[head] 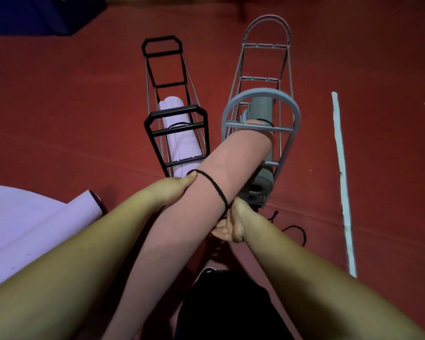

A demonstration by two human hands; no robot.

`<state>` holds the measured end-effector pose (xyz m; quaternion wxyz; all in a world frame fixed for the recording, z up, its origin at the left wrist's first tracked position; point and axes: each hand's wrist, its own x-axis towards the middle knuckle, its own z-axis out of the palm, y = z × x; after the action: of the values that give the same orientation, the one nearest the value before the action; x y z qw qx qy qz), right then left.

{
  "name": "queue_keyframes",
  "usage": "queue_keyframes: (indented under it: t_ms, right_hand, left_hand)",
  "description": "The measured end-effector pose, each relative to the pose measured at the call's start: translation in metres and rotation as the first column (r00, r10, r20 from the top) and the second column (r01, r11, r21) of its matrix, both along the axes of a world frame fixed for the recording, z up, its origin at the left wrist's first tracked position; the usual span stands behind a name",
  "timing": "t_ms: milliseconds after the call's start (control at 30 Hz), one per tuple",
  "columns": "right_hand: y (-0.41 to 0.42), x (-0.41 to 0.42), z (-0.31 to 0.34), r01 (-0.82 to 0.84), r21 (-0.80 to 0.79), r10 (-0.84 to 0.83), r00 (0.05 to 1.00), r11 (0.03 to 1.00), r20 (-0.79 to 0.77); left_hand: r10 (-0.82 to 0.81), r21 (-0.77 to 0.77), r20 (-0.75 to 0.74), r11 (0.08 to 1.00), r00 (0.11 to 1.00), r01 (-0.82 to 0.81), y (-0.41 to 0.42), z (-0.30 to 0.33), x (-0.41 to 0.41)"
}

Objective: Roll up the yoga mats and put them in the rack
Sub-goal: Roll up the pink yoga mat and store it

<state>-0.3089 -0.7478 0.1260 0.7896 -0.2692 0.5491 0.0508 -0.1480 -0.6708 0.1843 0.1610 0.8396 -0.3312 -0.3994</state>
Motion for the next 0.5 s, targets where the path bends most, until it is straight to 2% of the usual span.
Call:
queue_keyframes:
  t_ms: [133,267,333,400,500]
  right_hand:
    - [-0.023,0.004,-0.014,0.129,-0.071,-0.132,0.99,0.989,-0.039]
    - [-0.045,0.005,-0.026,0.367,-0.138,-0.365,0.93,0.92,0.04]
    - [-0.057,0.004,-0.028,0.46,-0.157,-0.45,0.888,0.874,0.094]
    - [-0.069,0.002,-0.032,0.53,-0.169,-0.509,0.847,0.831,0.152]
    - [-0.087,0.0,-0.033,0.593,-0.192,-0.559,0.804,0.782,0.203]
  left_hand:
    - [0.037,-0.138,-0.14,0.989,0.989,-0.056,-0.013,-0.016,0.005]
    - [0.1,-0.235,-0.411,0.949,0.906,-0.212,-0.024,-0.033,0.007]
    - [0.098,-0.243,-0.447,0.943,0.889,-0.226,-0.027,-0.037,0.005]
    - [0.097,-0.244,-0.422,0.946,0.902,-0.215,-0.03,-0.048,0.005]
    - [0.057,-0.201,-0.422,0.967,0.905,-0.155,-0.032,-0.062,0.0]
